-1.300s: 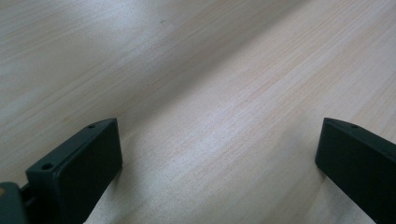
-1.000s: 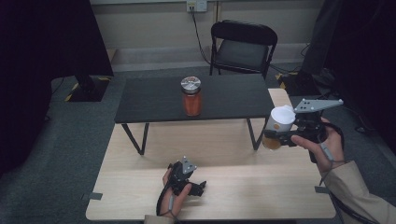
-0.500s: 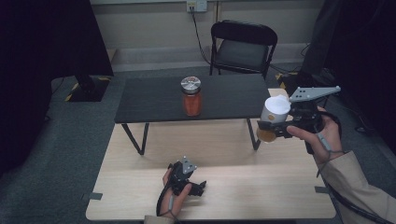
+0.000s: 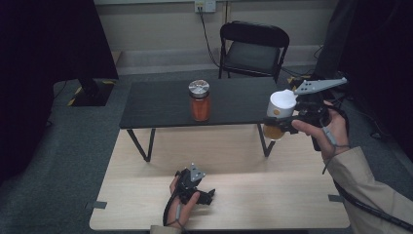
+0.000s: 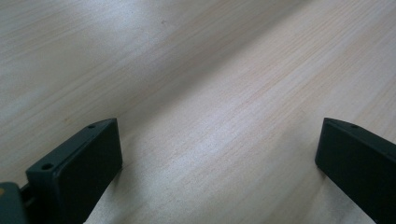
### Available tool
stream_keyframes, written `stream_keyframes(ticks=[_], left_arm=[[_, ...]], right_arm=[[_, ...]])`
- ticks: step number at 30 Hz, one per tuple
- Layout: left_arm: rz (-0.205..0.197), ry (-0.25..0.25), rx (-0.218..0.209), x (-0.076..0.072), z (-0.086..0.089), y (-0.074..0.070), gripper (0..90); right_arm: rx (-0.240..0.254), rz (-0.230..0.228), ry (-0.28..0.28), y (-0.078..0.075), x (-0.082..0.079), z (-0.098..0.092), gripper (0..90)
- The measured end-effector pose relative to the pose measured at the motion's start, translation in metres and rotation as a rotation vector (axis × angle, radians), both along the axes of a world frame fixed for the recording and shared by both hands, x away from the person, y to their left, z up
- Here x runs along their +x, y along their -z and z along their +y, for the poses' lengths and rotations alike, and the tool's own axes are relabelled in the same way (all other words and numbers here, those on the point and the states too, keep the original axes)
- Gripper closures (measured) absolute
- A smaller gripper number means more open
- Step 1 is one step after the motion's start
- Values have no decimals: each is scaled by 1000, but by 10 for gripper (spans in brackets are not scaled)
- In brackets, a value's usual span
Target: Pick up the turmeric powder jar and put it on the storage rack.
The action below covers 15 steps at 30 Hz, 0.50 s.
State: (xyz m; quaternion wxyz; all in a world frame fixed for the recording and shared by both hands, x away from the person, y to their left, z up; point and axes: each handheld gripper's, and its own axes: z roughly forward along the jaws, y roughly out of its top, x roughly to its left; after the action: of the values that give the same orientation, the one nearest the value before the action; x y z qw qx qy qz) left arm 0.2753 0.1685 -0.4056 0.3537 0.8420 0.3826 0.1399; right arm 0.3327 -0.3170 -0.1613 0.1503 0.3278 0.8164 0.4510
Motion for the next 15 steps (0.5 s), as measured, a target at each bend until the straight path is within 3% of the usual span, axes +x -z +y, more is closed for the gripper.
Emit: stream_keyframes(ticks=[15], left_arm=[[0,0,0,0,0,0,0]], right_arm=[[2,-15,25,-16,17,20,302]])
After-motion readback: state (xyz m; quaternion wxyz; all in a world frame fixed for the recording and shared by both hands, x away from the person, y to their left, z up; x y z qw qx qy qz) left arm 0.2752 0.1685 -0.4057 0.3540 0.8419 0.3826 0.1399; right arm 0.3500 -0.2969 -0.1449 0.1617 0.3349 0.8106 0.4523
